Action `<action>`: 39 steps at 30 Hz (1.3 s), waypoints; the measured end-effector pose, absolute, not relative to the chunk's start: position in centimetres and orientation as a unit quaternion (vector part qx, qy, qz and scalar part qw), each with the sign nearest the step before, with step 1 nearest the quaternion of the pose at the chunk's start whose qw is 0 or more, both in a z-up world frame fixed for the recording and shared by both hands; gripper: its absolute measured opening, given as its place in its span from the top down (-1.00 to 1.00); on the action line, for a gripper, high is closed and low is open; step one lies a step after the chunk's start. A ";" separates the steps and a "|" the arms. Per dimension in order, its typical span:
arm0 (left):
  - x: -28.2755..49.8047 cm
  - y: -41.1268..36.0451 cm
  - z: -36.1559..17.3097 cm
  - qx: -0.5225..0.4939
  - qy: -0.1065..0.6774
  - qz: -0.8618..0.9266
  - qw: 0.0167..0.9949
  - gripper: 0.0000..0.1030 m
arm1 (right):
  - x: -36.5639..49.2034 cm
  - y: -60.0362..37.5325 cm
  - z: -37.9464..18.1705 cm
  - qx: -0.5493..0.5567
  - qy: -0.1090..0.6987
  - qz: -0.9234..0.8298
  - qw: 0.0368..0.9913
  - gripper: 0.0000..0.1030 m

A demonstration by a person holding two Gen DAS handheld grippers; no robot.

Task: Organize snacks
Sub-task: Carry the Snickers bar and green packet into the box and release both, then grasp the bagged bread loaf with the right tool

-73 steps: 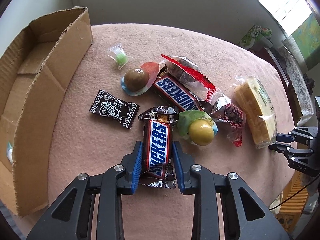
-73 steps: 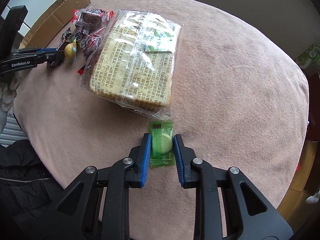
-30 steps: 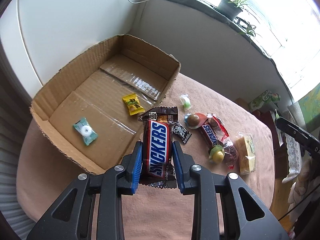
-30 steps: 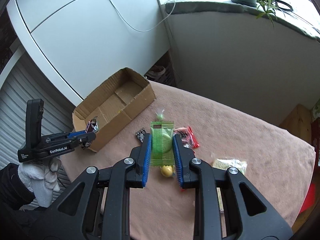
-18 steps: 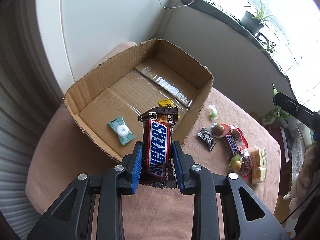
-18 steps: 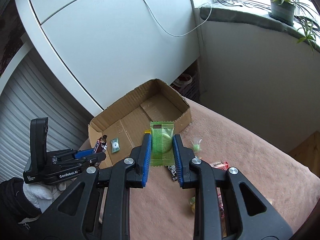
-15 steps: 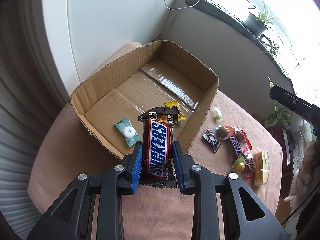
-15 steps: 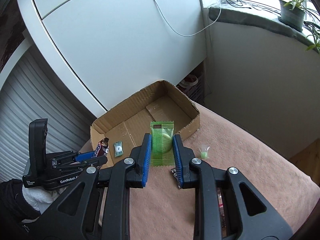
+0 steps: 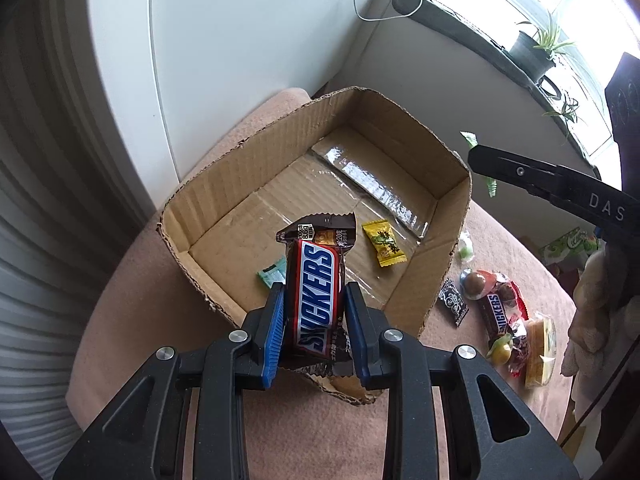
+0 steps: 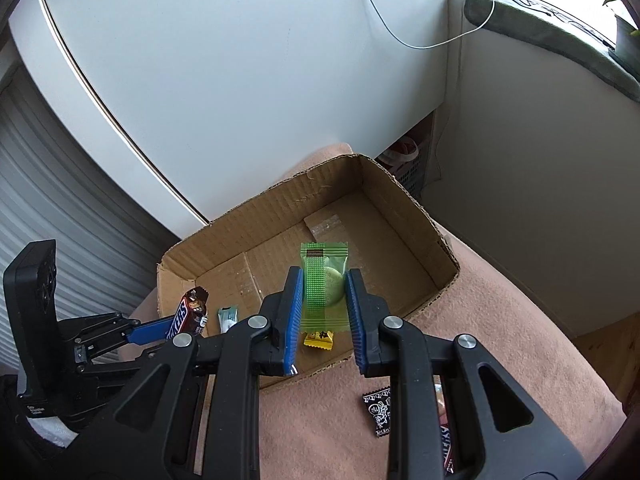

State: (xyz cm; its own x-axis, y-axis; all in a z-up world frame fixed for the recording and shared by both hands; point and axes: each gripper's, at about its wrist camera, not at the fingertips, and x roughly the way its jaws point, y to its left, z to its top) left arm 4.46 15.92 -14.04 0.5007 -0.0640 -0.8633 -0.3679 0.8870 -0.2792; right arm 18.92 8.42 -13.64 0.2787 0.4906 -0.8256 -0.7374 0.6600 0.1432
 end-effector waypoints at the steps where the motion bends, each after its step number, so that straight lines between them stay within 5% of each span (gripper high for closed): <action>1: 4.6 15.9 -14.1 -0.220 0.492 0.090 0.837 0.46 | 19.0 8.6 -13.8 -0.137 0.459 0.388 0.787 0.56; 10: 5.3 15.9 -14.5 -0.221 0.497 0.082 0.835 0.46 | 19.6 9.0 -14.5 -0.135 0.472 0.378 0.785 0.54; 11: 5.4 15.9 -14.5 -0.221 0.496 0.080 0.836 0.46 | 19.7 9.1 -14.5 -0.134 0.472 0.376 0.786 0.42; 14: 5.5 15.8 -14.6 -0.220 0.499 0.077 0.835 0.43 | 19.6 8.5 -13.9 -0.127 0.460 0.370 0.797 -0.52; 15: 5.6 15.8 -14.5 -0.221 0.500 0.077 0.834 0.34 | 19.5 8.2 -13.7 -0.122 0.456 0.369 0.801 -0.65; 18: 5.5 15.8 -14.3 -0.219 0.497 0.085 0.835 0.00 | 19.7 7.5 -13.1 -0.108 0.456 0.365 0.804 -0.66; 39: 5.4 13.4 -12.6 -0.214 0.486 0.060 0.845 0.00 | 18.8 -3.3 -8.7 -0.062 0.436 0.322 0.838 -0.67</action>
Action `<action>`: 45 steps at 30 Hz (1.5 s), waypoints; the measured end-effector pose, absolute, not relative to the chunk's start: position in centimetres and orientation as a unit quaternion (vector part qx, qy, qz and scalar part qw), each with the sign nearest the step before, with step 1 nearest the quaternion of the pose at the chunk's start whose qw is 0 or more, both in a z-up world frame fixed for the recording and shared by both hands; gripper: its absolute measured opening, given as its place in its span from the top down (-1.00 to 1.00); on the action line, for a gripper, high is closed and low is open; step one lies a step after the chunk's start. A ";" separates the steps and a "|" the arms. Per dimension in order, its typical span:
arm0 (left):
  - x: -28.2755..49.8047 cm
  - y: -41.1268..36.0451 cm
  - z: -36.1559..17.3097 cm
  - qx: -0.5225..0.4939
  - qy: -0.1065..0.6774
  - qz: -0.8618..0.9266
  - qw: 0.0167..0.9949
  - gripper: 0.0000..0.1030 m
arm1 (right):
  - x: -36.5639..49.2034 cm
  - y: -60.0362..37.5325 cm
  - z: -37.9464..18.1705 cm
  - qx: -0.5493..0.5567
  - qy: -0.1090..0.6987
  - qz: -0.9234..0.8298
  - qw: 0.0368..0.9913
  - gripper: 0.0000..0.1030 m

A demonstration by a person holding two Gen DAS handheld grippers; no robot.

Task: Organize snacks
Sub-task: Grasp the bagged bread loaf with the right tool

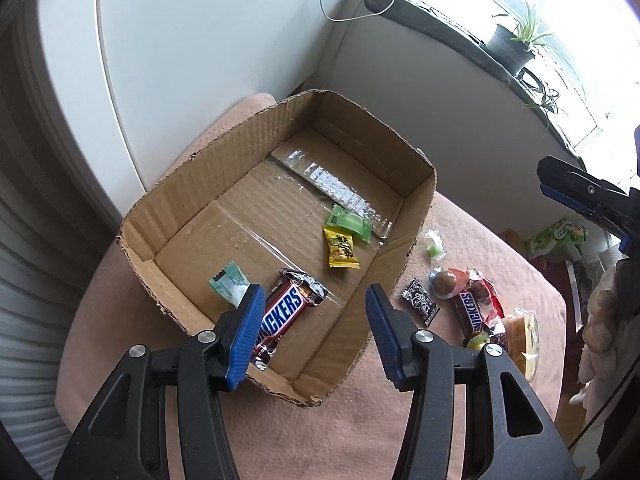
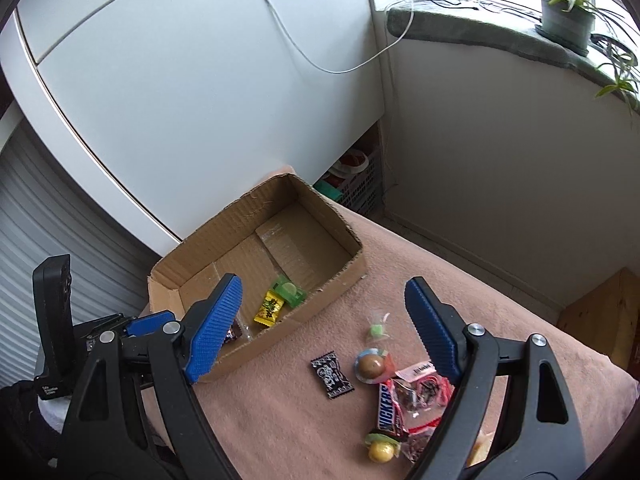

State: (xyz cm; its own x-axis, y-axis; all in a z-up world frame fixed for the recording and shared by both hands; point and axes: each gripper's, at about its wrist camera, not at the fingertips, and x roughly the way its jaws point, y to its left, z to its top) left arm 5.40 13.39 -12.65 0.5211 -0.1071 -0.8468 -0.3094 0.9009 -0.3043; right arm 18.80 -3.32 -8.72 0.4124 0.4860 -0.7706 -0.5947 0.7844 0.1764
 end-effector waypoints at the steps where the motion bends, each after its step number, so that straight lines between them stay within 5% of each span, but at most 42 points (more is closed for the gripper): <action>1: 5.4 13.1 -12.6 -0.214 0.486 0.057 0.846 0.00 | 18.8 -4.3 -8.6 -0.058 0.436 0.315 0.841 -0.67; 9: 5.9 10.4 -12.3 -0.211 0.491 0.025 0.845 0.00 | 17.7 -13.4 -9.4 -0.019 0.449 0.249 0.858 -0.89; 22: 7.4 0.7 -12.7 -0.178 0.522 -0.108 0.827 -0.02 | 15.7 -27.5 -16.8 0.116 0.529 0.154 0.826 -0.90; 45: 10.1 -15.0 -16.1 -0.140 0.565 -0.255 0.772 -0.03 | 16.3 -30.0 -23.8 0.233 0.577 0.231 0.748 -0.89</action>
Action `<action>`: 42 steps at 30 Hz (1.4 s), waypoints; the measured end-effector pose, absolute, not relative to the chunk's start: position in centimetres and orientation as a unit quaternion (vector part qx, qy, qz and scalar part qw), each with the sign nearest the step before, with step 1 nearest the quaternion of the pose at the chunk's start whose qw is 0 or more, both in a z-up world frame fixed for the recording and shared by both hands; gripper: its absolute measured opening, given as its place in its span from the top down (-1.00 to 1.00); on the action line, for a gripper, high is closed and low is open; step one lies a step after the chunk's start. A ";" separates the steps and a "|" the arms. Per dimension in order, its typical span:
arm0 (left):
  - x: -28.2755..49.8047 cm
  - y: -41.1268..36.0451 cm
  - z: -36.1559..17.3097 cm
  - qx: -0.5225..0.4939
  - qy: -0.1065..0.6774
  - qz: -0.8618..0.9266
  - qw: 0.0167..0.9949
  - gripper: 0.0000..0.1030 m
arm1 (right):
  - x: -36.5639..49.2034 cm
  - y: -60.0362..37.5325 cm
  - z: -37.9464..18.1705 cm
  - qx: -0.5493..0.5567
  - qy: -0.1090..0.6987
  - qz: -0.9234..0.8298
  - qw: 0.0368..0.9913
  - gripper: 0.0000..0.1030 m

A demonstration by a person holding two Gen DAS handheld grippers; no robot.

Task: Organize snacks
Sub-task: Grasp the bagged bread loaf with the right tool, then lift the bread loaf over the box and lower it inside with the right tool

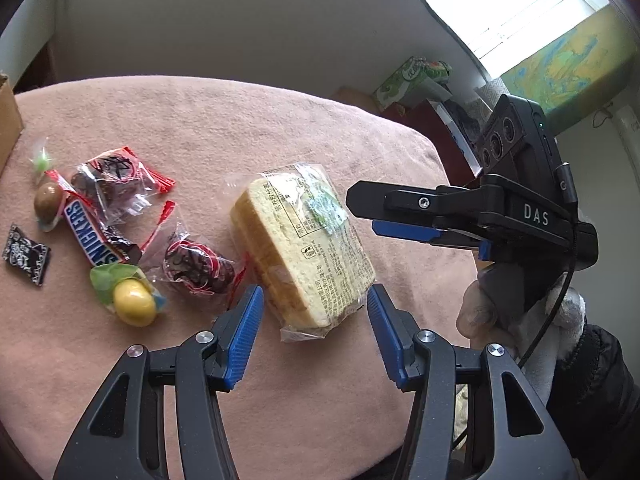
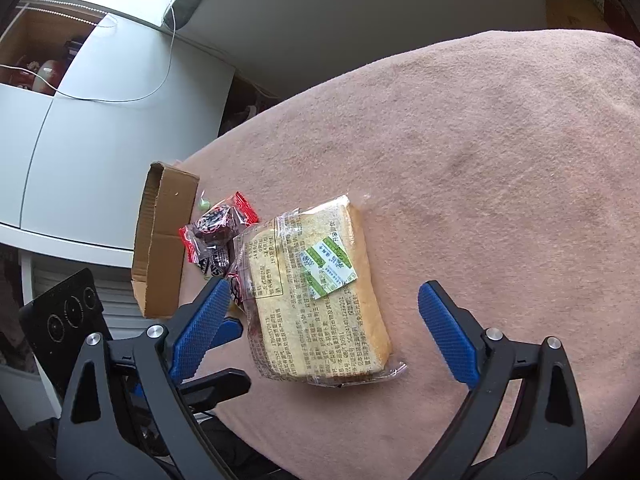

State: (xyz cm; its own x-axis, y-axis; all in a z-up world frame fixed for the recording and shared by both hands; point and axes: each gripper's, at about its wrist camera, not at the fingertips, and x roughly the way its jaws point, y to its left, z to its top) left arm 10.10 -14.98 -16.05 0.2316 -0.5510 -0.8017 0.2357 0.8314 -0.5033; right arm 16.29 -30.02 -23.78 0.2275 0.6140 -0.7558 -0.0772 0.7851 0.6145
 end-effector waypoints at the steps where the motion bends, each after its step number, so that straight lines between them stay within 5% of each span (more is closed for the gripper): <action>1: 10.2 -15.1 -16.3 -0.141 0.565 -0.254 0.772 -0.03 | 16.4 -30.0 -23.8 0.233 0.578 0.233 0.747 -0.89; 9: 10.8 -15.1 -17.4 -0.146 0.571 -0.247 0.769 0.08 | 16.4 -29.4 -25.1 0.237 0.590 0.248 0.730 -0.32; 11: 10.9 -15.2 -17.7 -0.142 0.574 -0.245 0.768 0.26 | 16.2 -29.4 -25.2 0.241 0.588 0.245 0.732 -0.24; 14: 10.6 -15.0 -17.8 -0.144 0.575 -0.248 0.766 0.27 | 15.9 -29.5 -25.1 0.245 0.585 0.239 0.735 -0.16; 42: 8.1 -6.7 -10.5 -0.191 0.516 -0.215 0.807 0.27 | 13.9 -19.7 -16.3 0.187 0.540 0.298 0.764 -0.15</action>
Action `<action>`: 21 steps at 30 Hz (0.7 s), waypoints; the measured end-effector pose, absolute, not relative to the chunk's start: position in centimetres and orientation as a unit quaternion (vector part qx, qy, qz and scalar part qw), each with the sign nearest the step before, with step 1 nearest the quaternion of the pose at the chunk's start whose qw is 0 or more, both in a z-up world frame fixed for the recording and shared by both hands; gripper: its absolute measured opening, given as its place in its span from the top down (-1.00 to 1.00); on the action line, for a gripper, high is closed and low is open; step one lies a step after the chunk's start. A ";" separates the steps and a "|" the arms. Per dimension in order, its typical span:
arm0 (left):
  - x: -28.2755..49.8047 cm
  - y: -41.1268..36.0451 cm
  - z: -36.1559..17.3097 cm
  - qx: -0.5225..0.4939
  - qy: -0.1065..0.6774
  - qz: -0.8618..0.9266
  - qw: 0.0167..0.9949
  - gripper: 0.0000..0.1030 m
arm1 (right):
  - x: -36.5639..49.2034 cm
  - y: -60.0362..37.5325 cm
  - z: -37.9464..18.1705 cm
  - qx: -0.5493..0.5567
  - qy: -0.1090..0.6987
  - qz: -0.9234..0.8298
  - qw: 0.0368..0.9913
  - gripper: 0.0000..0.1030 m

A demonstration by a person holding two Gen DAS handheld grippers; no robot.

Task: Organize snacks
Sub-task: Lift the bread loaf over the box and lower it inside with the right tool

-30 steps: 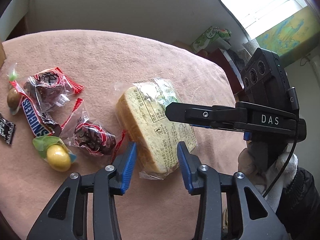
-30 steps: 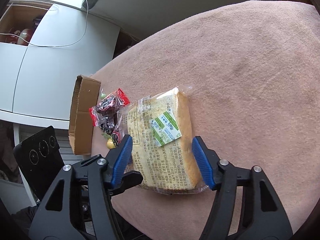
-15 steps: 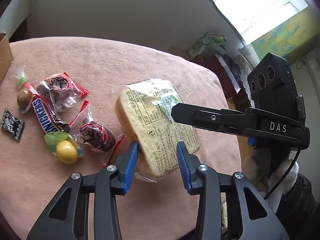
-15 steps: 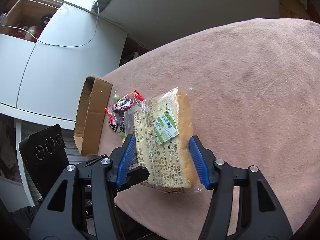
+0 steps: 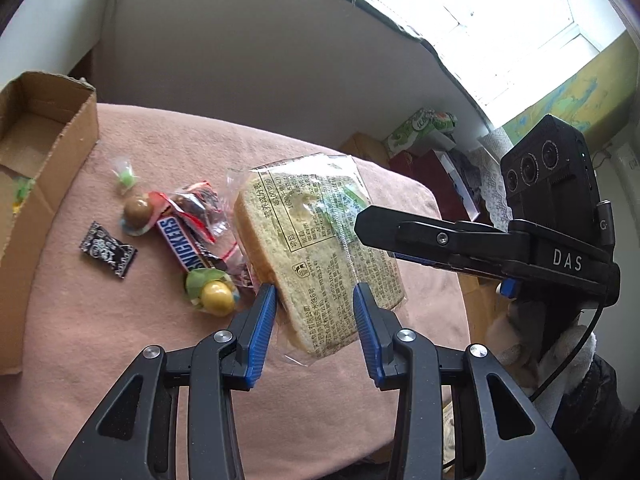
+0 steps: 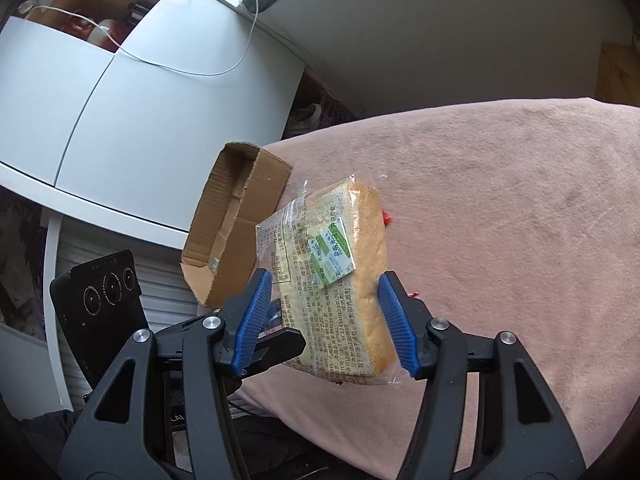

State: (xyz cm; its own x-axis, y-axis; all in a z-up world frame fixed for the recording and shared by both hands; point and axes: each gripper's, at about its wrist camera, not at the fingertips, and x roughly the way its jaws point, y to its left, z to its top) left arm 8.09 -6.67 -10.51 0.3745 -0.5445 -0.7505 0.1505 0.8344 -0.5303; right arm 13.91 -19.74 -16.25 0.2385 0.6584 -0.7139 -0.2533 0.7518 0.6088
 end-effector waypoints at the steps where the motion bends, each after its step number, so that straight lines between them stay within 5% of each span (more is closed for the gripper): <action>1: 8.0 -6.0 -10.3 -0.196 0.513 -0.211 0.809 0.27 | 14.0 -18.9 -16.0 0.182 0.540 0.304 0.764 -0.15; 21: 5.1 7.7 -8.2 -0.266 0.454 -0.080 0.847 0.27 | 16.1 -1.7 -14.5 0.100 0.549 0.410 0.722 -0.16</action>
State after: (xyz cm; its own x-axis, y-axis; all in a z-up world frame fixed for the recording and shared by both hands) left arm 5.11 7.71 -8.22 0.5754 -0.3766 -0.7260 -0.1053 0.8462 -0.5224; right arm 16.14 -1.70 -14.49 0.0613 0.7007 -0.7108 -0.4815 0.6445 0.5939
